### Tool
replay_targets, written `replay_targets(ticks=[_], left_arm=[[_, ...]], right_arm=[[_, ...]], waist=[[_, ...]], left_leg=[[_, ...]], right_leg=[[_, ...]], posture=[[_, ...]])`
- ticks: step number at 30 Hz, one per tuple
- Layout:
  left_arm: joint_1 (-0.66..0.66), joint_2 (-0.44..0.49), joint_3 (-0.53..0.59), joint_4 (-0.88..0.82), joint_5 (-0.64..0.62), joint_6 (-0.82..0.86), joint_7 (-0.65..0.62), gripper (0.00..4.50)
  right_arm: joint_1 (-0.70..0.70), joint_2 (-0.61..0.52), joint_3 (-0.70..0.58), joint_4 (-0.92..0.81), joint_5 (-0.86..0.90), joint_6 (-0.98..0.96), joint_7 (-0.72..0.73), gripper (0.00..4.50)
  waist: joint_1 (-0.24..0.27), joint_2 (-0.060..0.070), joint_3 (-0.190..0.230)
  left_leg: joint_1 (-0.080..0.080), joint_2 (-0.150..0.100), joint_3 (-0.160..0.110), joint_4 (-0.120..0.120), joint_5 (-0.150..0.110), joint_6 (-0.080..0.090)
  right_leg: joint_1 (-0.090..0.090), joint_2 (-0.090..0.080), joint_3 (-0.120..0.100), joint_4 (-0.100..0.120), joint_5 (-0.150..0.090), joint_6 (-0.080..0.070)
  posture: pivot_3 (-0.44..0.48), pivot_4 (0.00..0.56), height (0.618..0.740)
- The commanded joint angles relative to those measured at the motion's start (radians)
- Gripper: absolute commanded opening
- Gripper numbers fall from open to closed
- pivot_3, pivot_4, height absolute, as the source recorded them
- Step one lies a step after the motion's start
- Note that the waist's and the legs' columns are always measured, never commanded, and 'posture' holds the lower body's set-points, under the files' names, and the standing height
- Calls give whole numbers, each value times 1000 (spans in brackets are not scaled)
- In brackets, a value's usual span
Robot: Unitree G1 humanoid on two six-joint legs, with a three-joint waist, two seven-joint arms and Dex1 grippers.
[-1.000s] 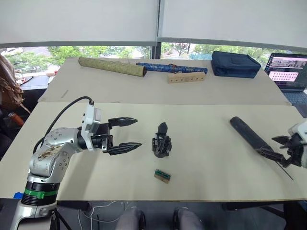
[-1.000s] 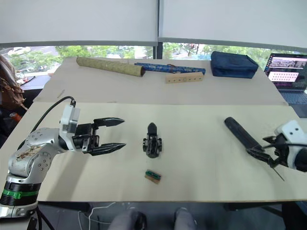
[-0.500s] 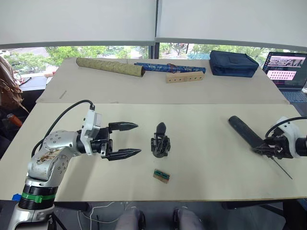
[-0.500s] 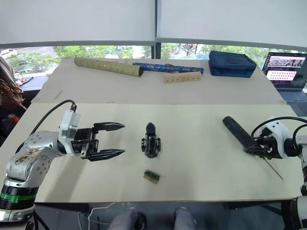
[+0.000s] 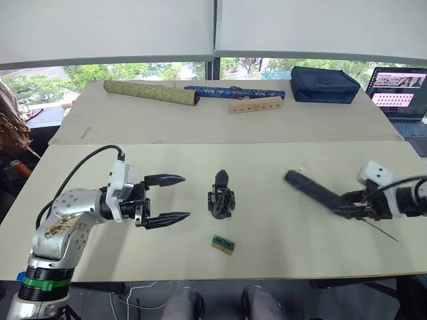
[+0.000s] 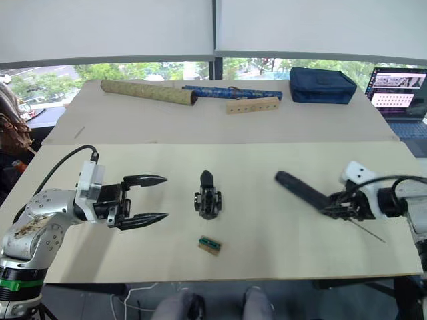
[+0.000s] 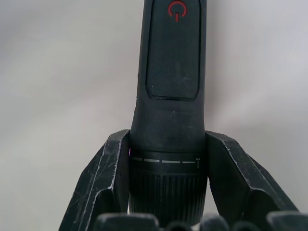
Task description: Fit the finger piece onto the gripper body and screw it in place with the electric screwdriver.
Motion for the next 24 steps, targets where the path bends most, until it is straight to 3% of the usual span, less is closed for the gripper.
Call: replay_targets(ticks=[1,5,15,17,21,24], left_arm=[[6,12,15,-14,-1,-27,-18,4500],[15,12,7,-14,1,-34,-31,4500],[31,25,-17,-20,17,-34,-62,4500],[32,27,-19,-22,15,-30,-67,4500],[28,21,-22,-18,5,-29,-82,4500],[26,17,-23,-9,9,-32,-87,4500]], right_arm=[[71,-19,-76,-244,66,135,-54,1892],[140,17,-84,-314,75,144,-122,1892],[220,76,-58,-249,70,-13,-148,1892],[209,74,-63,-246,86,23,-153,2950],[186,35,-54,-233,80,-8,-115,4312],[171,-2,-52,-255,95,5,-77,4468]], waist=[[5,0,0],[12,-1,0],[6,-1,1],[5,-2,1],[5,-2,1],[7,-2,1]], left_leg=[[0,0,0,0,0,0],[-1,-2,-1,1,-1,2],[-1,-3,0,1,-2,3],[0,-2,0,2,-2,3],[0,-2,0,2,-2,3],[0,-2,0,2,-2,3]], right_leg=[[0,0,0,0,0,0],[1,-2,0,-1,1,-1],[1,0,0,-2,1,0],[1,0,1,-1,1,0],[1,0,1,-1,1,0],[1,0,1,-1,1,0]], posture=[[0,150,740],[0,150,740],[0,150,740],[0,150,740],[0,150,740],[0,150,740]])
